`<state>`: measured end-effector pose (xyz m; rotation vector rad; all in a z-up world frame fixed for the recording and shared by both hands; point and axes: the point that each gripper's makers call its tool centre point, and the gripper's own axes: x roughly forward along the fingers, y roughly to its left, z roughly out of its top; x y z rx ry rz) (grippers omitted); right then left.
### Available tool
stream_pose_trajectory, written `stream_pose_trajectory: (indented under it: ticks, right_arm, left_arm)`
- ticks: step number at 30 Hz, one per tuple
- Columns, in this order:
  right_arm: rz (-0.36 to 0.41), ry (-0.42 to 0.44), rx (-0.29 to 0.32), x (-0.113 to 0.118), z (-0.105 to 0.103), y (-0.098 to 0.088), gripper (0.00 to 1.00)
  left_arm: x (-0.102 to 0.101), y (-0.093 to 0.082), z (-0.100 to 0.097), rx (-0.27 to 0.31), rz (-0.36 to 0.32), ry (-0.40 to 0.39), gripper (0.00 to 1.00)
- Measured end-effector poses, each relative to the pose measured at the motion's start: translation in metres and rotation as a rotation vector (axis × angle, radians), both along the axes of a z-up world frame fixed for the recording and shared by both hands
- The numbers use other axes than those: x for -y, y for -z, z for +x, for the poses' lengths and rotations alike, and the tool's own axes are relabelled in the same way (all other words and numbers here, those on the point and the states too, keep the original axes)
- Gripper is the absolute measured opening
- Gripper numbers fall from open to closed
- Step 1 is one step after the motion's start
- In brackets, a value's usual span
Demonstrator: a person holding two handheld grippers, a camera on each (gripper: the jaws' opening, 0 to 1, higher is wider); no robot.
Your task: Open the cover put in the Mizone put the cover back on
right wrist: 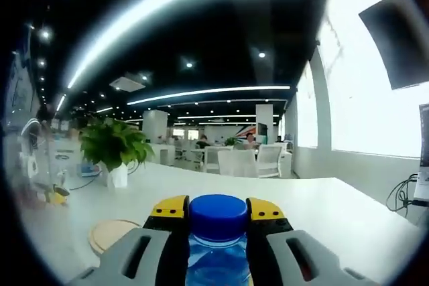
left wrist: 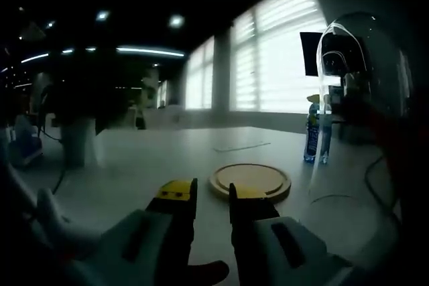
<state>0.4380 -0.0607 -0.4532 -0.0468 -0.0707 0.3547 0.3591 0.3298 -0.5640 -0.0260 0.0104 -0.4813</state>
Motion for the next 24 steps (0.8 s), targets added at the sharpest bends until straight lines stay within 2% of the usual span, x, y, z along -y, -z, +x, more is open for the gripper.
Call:
stream_pose_trajectory:
  ticks: [10, 17, 24]
  right_arm:
    - [0.079, 0.01, -0.028, 0.0, 0.0, 0.0, 0.26]
    - [0.045, -0.008, -0.002, -0.012, -0.002, -0.002, 0.26]
    - [0.027, 0.013, -0.046, -0.011, 0.002, -0.001, 0.25]
  left_arm:
    - [0.001, 0.0, 0.0, 0.001, 0.0, 0.002, 0.16]
    - [0.0, 0.0, -0.001, 0.001, 0.001, 0.001, 0.16]
    - [0.0, 0.0, -0.001, 0.002, -0.002, 0.0, 0.16]
